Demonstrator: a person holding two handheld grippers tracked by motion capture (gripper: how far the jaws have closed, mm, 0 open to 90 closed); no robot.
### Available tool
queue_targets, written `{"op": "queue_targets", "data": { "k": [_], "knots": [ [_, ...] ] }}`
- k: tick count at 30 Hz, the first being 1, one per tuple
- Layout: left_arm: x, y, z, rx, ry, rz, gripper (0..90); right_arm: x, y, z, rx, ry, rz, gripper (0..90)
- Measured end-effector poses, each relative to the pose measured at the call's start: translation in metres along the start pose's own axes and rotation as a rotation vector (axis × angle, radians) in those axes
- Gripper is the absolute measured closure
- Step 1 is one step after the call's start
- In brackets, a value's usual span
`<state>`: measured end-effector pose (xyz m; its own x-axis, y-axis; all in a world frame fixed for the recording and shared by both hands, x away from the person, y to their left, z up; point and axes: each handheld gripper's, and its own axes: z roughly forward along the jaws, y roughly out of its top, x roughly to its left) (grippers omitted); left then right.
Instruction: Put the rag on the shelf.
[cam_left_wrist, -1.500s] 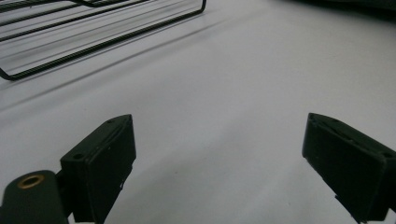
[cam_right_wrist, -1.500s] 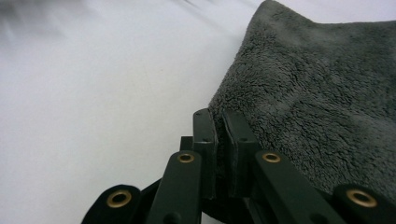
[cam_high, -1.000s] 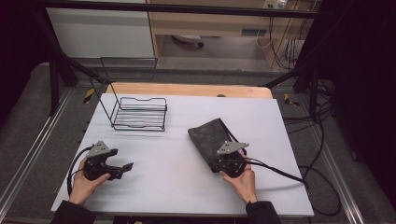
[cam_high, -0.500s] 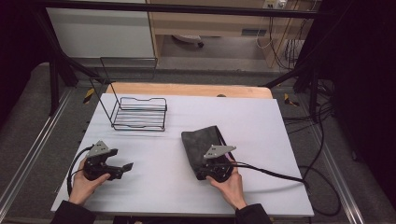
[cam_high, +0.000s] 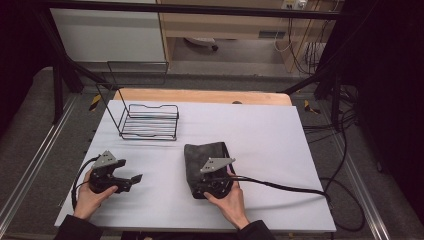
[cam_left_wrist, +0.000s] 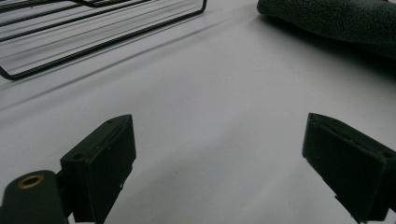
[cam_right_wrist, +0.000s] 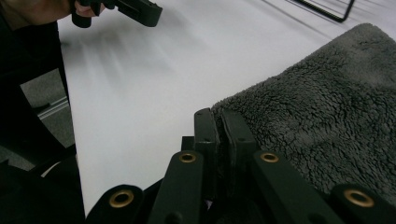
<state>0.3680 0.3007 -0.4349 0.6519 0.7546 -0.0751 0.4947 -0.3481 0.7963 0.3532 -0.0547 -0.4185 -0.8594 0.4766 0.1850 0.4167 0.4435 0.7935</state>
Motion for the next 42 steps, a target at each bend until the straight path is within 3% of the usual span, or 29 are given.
{"op": "queue_targets", "data": {
  "k": [11,15,16,18,19,21,24,26,29,34,37,39,42],
  "knots": [
    [0.000,0.000,0.000,0.001,-0.001,0.002,9.6,0.012,0.004,0.025,0.029,0.030,-0.017,85.5],
    [0.000,0.000,0.000,0.001,-0.001,0.002,9.6,0.010,-0.003,0.036,0.059,0.038,-0.011,78.7],
    [0.000,0.000,0.000,0.000,-0.001,0.002,9.6,0.010,-0.003,0.036,0.054,0.051,-0.009,69.1],
    [0.000,0.000,0.000,-0.001,-0.002,0.002,9.6,0.010,-0.002,0.034,0.050,0.054,-0.013,64.9],
    [0.000,0.000,0.000,-0.003,-0.002,0.000,9.6,0.010,0.001,0.027,0.047,0.031,-0.041,55.9],
    [0.000,0.000,0.000,-0.003,-0.001,-0.001,9.6,0.009,0.002,0.021,0.036,0.014,-0.043,55.0],
    [0.000,0.000,0.000,0.001,-0.001,0.001,9.7,-0.004,0.000,-0.001,-0.004,-0.024,-0.010,50.6],
    [0.000,0.000,0.000,0.002,-0.001,0.001,9.6,-0.016,-0.006,-0.018,-0.018,-0.063,0.020,52.3],
    [0.000,-0.001,0.001,0.002,-0.001,-0.004,9.6,-0.032,-0.021,-0.038,-0.009,-0.133,0.071,62.2],
    [0.000,-0.001,0.002,0.009,-0.001,0.001,9.7,-0.040,-0.049,-0.043,0.046,-0.148,0.139,69.6],
    [-0.001,-0.001,0.002,0.009,-0.003,0.003,9.7,-0.041,-0.051,-0.038,0.048,-0.147,0.159,71.3],
    [-0.001,-0.001,0.002,0.009,-0.004,0.001,9.7,-0.040,-0.052,-0.037,0.040,-0.149,0.174,81.6],
    [-0.001,-0.001,0.002,0.009,-0.005,0.002,9.6,-0.040,-0.051,-0.040,0.026,-0.140,0.176,86.9]
  ]
}}
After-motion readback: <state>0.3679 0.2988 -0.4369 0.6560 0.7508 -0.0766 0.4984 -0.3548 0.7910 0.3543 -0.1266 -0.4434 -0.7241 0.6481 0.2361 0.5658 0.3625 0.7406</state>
